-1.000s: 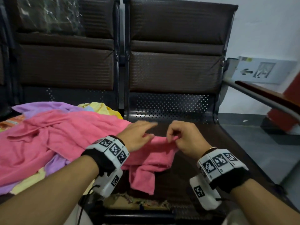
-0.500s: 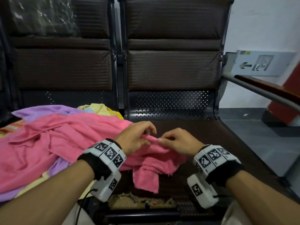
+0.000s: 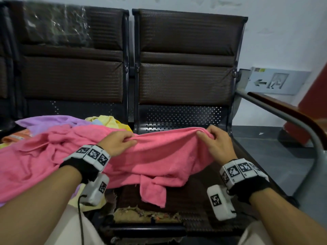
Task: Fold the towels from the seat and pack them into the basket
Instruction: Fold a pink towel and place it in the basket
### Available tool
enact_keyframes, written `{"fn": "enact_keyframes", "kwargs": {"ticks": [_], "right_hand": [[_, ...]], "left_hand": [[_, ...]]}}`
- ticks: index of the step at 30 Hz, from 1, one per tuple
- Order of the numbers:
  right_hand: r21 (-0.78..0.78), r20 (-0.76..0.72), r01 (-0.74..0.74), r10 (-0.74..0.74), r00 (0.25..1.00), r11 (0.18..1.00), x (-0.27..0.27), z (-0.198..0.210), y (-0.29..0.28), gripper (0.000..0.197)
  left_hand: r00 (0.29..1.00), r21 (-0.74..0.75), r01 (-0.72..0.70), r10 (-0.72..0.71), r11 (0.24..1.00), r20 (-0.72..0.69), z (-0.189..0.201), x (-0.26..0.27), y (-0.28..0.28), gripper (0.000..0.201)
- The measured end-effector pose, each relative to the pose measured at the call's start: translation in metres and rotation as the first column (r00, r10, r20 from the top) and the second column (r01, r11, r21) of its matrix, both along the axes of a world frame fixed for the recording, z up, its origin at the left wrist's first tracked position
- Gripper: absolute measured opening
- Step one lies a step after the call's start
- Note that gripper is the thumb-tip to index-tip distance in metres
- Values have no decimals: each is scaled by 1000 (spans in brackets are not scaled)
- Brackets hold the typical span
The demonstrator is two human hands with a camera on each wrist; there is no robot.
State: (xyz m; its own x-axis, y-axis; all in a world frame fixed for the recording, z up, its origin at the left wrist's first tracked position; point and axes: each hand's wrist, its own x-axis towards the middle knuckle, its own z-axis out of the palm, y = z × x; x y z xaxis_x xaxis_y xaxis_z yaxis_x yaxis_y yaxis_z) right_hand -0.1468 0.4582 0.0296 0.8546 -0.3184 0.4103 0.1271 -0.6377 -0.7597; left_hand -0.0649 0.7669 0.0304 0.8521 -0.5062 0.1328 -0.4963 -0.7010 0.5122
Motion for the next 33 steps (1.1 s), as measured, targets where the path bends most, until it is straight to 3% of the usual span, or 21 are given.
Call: {"fn": "enact_keyframes", "kwargs": {"ticks": [4,7,9,12,18,22,25,28,31,32,33], "right_hand": [[69,0,-106,107,994,992,0,0,16,16],[85,-50,-327,331,942,941,-1,3,34,43],[64,-101,-463,468,878,884,-1,4,47,49],[82,-158,-545,551,820,835,-2,3,59,17],[7,30,-358,357,933,934,7,13,54,17],[115,198,-102,78,977,988,16,22,48,26],[328,297,96,-199,934,940,22,31,33,24],[465,272,242,-398,876,852,27,33,11,26],[393,115,256,-323,939,883,29,20,6,23],[332,65,226,-261,963,916,28,15,9,13],[248,30,177,-190,981,952,26,11,15,15]], "left_hand": [[992,-193,119,-107,974,70,17,-20,-33,10],[976,-305,216,-201,928,78,28,-37,-59,3],[974,-368,225,-220,902,57,33,-42,-68,8],[982,-383,188,-179,904,58,32,-43,-68,13],[989,-273,115,-85,955,118,19,-31,-59,7],[980,-261,33,20,965,199,19,-18,-53,9],[974,-239,-73,121,968,190,17,-9,-45,4],[976,-148,-128,151,981,159,13,-6,-36,7],[986,-132,-69,87,989,140,13,-9,-36,19],[989,-128,-29,47,991,142,14,-10,-39,18],[989,-128,10,9,992,145,15,-13,-43,12]]}}
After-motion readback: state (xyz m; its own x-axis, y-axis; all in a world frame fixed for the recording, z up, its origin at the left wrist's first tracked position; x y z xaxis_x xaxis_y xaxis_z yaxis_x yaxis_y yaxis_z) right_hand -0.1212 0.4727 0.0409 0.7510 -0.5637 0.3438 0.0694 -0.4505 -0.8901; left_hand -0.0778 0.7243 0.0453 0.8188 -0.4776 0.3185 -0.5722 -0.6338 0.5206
